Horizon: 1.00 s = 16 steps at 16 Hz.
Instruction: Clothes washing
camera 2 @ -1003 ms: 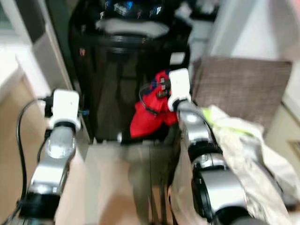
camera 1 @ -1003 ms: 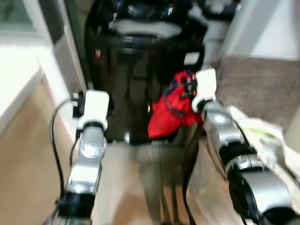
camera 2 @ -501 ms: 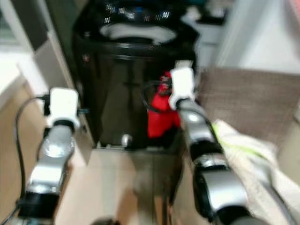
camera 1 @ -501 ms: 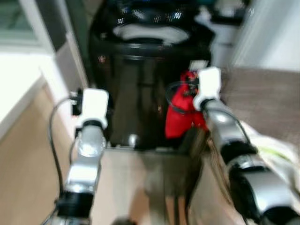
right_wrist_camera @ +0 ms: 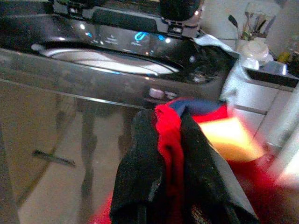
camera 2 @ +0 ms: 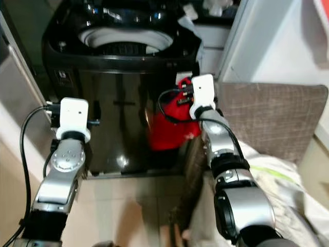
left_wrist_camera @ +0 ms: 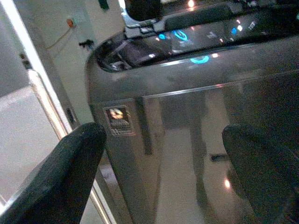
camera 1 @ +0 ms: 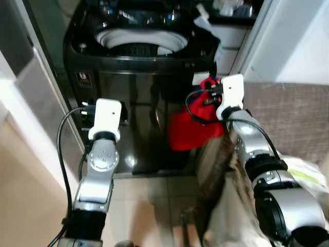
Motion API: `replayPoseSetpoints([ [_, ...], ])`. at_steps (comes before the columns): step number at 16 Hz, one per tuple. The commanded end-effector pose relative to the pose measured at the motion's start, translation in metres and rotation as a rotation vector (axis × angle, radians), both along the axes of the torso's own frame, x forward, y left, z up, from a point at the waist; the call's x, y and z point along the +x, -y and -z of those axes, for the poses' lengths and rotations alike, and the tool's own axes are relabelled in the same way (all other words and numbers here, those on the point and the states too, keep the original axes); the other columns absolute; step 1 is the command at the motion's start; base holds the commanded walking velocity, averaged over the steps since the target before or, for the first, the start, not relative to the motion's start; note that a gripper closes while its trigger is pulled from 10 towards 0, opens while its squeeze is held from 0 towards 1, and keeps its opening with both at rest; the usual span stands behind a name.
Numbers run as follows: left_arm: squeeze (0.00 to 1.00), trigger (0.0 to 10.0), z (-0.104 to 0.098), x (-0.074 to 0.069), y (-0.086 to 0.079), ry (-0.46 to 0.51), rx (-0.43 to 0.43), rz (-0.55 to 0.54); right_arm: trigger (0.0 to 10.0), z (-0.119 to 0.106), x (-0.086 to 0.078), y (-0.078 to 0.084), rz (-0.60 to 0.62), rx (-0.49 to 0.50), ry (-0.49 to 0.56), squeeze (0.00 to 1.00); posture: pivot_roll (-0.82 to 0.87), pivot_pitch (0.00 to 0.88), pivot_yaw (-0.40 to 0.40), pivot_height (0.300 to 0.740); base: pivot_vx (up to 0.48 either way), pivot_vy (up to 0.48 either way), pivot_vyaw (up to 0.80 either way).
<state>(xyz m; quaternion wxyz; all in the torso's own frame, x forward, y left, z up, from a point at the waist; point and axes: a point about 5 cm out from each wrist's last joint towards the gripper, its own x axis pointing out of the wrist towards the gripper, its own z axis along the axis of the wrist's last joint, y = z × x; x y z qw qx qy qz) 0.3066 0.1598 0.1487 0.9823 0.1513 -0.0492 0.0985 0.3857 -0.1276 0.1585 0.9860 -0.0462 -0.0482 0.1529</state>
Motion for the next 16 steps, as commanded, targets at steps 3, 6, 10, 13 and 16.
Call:
replayPoseSetpoints([
  [3,0.0,10.0,-0.006,-0.005,0.003,0.052,-0.034,0.025,10.0,-0.067,0.008,-0.04,-0.175,0.053,0.206,0.0,0.05,0.0,-0.066,0.74,0.295,0.38,0.0],
  [6,0.0,10.0,-0.005,-0.004,0.006,0.041,-0.02,0.045,10.0,-0.061,0.008,-0.037,-0.154,0.064,0.188,0.0,0.04,0.0,-0.054,0.74,0.331,0.26,0.0],
  [10,0.0,10.0,-0.007,-0.002,0.009,0.045,0.017,0.074,10.0,-0.087,0.014,-0.024,-0.079,0.069,0.273,0.0,0.04,0.0,-0.054,0.74,0.464,0.0,0.0],
  [13,0.0,10.0,0.005,-0.002,0.005,-0.029,0.053,0.033,10.0,-0.038,0.002,-0.012,-0.093,0.026,0.136,0.0,0.06,0.0,-0.076,0.74,0.156,0.0,0.0],
  [16,0.0,10.0,0.017,-0.005,0.003,-0.097,0.043,0.072,10.0,0.047,-0.04,0.019,-0.036,-0.039,-0.061,0.0,0.04,0.0,-0.08,0.74,0.0,0.0,0.0],
])
